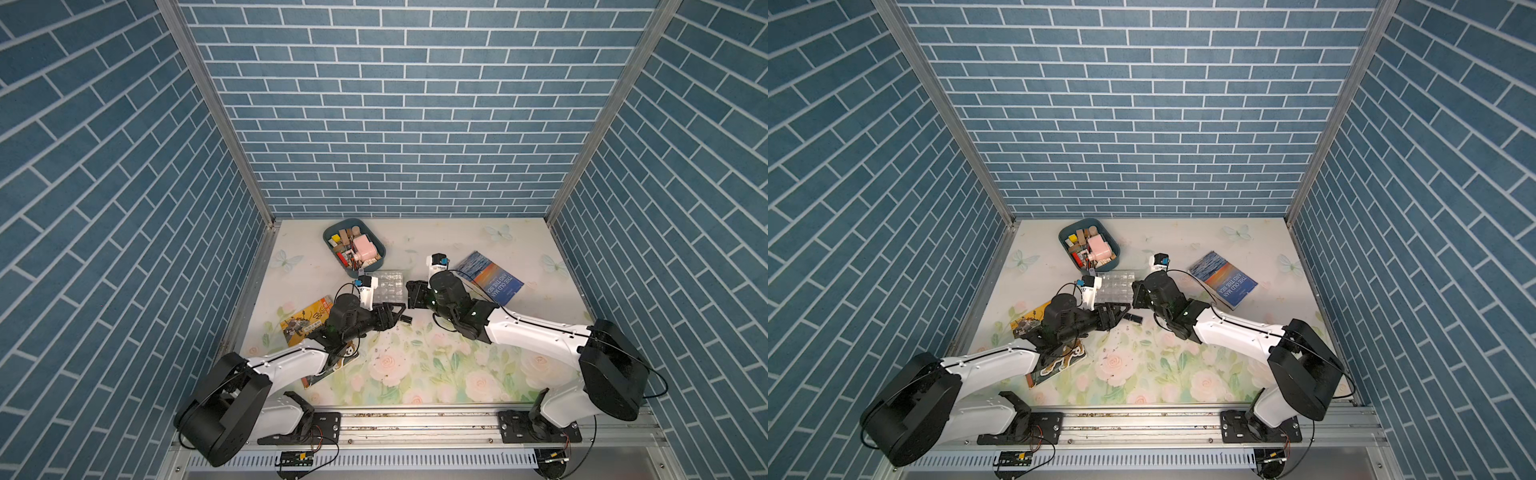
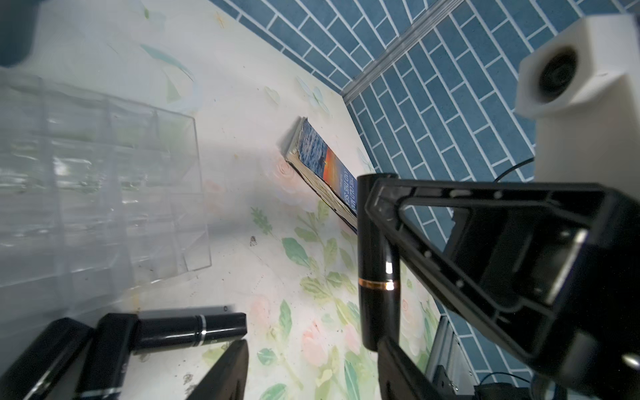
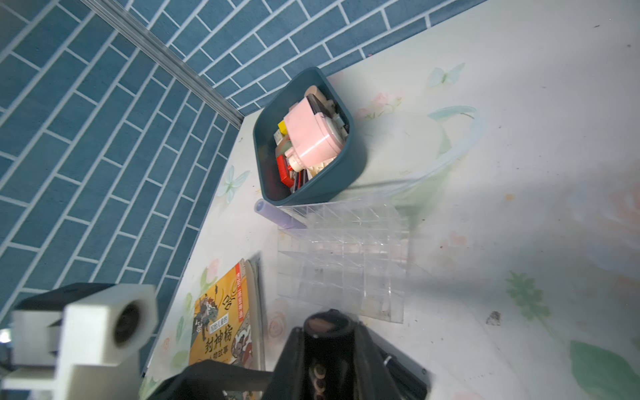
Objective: Arrange the lipsticks in the organizer
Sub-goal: Pick up the lipstick at the center of the board.
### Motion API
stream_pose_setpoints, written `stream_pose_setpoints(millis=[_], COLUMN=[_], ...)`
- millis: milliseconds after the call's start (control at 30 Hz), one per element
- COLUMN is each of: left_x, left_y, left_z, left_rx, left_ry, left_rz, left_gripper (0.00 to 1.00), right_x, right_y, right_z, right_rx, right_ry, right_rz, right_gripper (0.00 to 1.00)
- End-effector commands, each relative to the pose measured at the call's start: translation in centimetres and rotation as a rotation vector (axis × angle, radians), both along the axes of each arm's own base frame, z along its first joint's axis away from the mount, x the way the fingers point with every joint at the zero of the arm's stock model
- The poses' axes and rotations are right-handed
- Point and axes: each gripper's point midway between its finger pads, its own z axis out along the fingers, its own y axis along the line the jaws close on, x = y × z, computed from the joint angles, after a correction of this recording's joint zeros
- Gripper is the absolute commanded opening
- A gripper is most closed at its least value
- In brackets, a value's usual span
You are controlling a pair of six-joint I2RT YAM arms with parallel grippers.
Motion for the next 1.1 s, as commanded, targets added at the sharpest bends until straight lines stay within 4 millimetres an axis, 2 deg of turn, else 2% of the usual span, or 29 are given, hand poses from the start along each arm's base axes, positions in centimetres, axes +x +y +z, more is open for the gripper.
stream_pose_setpoints(millis=[0, 367, 533, 700, 800, 933, 1000, 1067], left_x=[-0.2, -0.5, -0.3, -0.3, -0.3, 0.0, 0.1, 0.0], left_y=[-1.8, -2.7, -3.1, -3.3, -3.2, -2.4, -1.9, -1.8], left_z=[2.5, 3.4, 3.1, 4.0, 3.8, 3.3, 2.8, 2.5], left_rx=[-0.060, -0.078, -0.071, -0.073, -0.038, 0.072, 0.127, 0.163], left_ry=[-0.063, -0.097, -0.095, -0.142, -0.180, -0.284, -0.326, -0.356], left_rz=[-0.078, -0.124, -0.142, -0.157, -0.168, -0.158, -0.151, -0.168], left_gripper=[0.61, 0.50, 0.36, 0.18, 0.09, 0.05, 0.05, 0.05], right_x=[0.2, 0.2, 0.1, -0.1, -0.3, 0.1, 0.7, 1.0], right_y=[1.5, 2.5, 3.0, 3.3, 3.5, 2.8, 1.7, 0.5], right_z=[1.5, 1.7, 2.0, 2.0, 2.3, 3.3, 3.9, 4.5], right_rx=[0.058, 0.062, 0.072, 0.076, 0.080, 0.154, 0.193, 0.214], right_ry=[-0.007, -0.004, -0.004, 0.003, 0.012, 0.056, 0.092, 0.102], right_rz=[0.009, 0.025, 0.039, 0.052, 0.072, 0.124, 0.174, 0.234], right_gripper=[0.15, 0.15, 0.15, 0.17, 0.27, 0.53, 0.62, 0.65])
